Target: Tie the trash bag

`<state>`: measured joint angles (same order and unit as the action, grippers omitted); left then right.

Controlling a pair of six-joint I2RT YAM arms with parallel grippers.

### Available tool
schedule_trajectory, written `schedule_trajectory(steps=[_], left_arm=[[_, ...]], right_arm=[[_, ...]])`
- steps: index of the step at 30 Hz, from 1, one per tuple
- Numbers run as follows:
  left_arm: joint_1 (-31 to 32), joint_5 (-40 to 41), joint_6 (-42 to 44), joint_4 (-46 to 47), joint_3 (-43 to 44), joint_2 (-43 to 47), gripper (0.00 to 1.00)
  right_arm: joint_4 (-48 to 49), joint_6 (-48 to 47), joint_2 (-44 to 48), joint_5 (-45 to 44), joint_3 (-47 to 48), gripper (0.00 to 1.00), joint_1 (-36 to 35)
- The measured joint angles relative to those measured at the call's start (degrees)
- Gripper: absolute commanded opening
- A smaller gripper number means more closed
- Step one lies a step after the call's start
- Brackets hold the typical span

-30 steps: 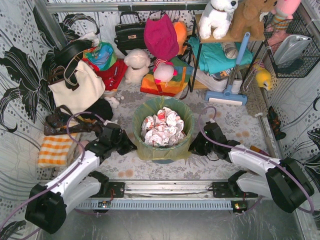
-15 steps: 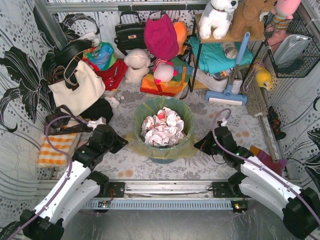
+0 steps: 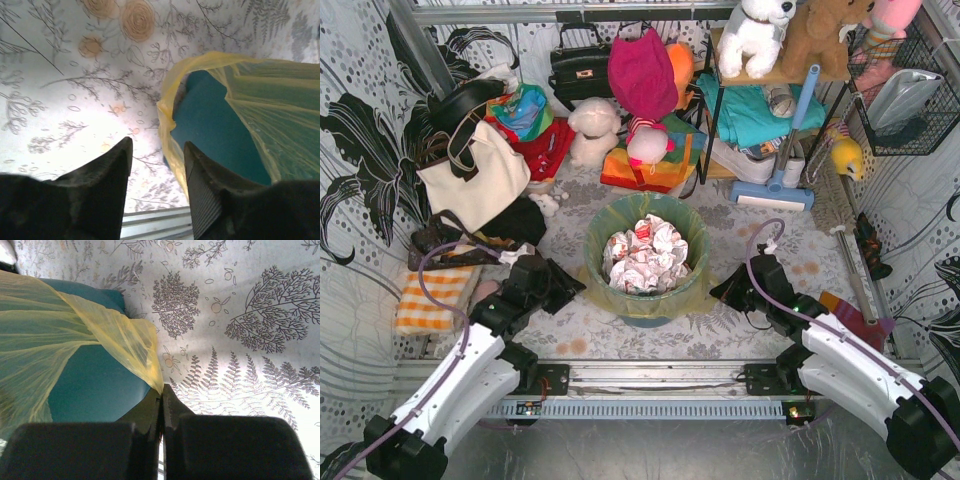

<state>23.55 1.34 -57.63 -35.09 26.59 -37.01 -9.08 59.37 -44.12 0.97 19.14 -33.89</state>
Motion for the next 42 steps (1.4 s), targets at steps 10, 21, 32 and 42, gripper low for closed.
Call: schedule_trajectory(steps=[10,21,32,42], left_arm=[[0.0,-8.02,1.22,8.68,-3.48,-5.16,0.64],[0.0,-10.16,3.54,14.05,-4.35,-10.4,0.47],[0.0,-9.46,5.14,16.48,-6.29,-13.64,0.11],[0.0,-7.23,5.68,15.13,-5.7,-6.82,0.0]], right_arm=[[0.0,0.0,-1.38,0.02,0.0,0.0,0.0],[-0.02,0.0,-1.4,0.0,0.0,0.0,0.0],[-0.63,0.0,-0.42,-0.22,0.0,0.0,0.0],[-1.27,-0.02,9.18,-1.88,-0.02,0.0,0.0]])
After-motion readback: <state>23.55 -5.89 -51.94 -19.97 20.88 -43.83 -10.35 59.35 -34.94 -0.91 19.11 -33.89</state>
